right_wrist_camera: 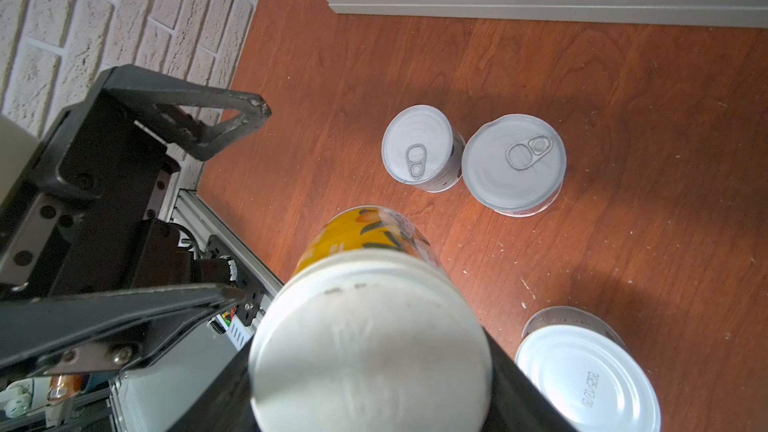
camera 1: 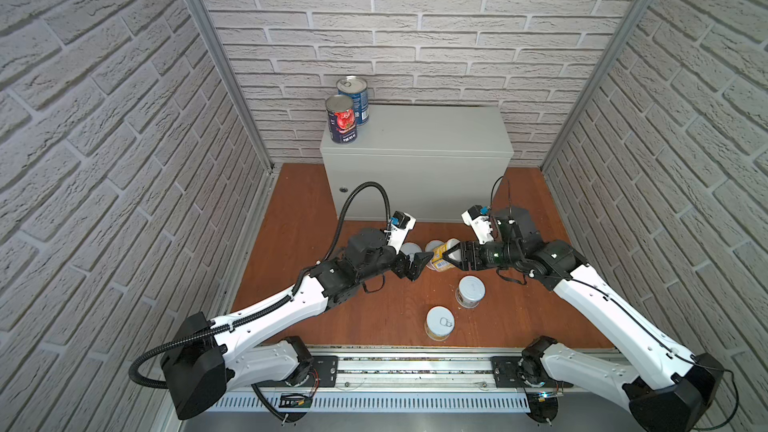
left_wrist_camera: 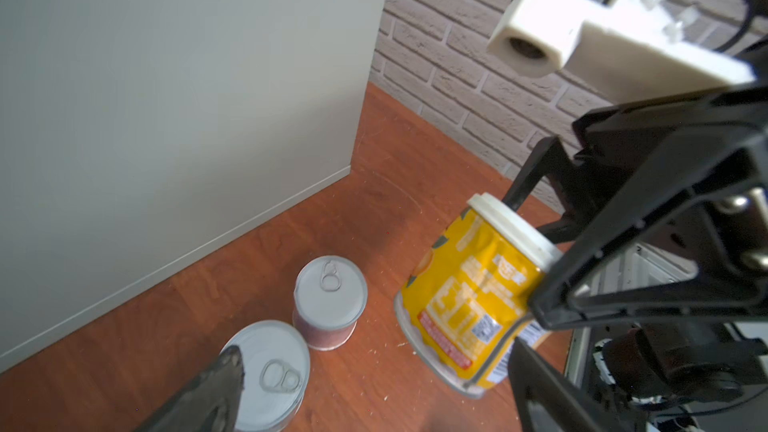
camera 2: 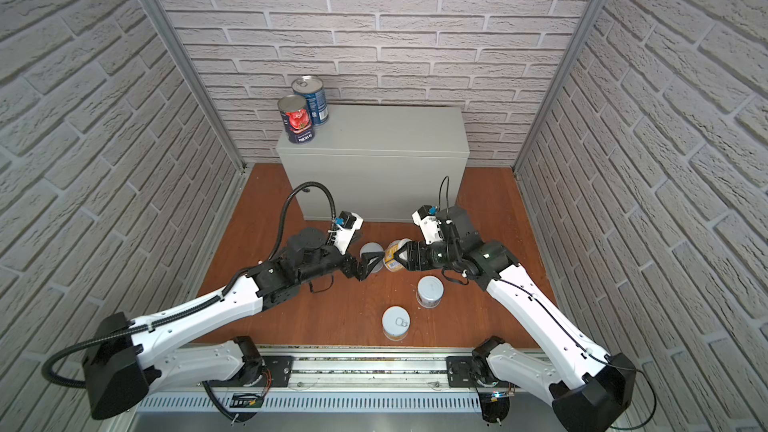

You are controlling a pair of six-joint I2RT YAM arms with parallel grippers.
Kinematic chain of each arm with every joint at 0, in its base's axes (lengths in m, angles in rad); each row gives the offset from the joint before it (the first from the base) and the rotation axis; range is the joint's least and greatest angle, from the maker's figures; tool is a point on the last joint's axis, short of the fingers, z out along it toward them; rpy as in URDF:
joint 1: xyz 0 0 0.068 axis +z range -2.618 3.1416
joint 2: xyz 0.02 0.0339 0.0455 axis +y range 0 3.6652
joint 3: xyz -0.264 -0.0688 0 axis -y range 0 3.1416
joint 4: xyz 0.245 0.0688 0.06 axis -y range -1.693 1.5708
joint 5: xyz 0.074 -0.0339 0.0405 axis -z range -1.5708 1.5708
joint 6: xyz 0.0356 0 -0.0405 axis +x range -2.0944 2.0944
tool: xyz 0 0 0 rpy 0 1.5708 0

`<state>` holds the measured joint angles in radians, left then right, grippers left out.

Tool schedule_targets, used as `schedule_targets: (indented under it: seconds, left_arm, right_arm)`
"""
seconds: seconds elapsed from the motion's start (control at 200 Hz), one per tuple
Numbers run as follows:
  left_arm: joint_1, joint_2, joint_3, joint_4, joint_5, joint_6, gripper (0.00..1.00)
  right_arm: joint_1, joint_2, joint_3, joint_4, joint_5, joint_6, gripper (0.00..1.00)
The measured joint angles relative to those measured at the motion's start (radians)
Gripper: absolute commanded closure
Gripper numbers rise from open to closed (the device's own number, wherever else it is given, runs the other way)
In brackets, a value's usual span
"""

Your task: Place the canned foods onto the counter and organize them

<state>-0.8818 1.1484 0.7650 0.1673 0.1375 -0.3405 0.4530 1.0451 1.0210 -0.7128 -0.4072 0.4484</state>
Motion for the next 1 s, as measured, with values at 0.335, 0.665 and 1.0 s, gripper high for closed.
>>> schedule_targets:
  seconds: [0.335, 0.665, 1.0]
  left_arm:
    - [-0.012, 0.006, -0.028, 0.114, 0.135, 0.030, 0.02]
    - [-0.065, 0.018, -0.032, 0.124, 0.149, 0.057, 0.02]
    - [-0.109, 0.098, -0.026, 0.121, 0.163, 0.081, 0.02]
  right_arm:
    - [-0.039, -0.026, -0.017, -0.034, -0.074, 0.000, 0.57]
    - [-0.052, -0.020, -0.017, -0.033, -0.119, 0.000, 0.57]
    - [-0.056, -0.020, -0.017, -0.035, -0.138, 0.000, 0.56]
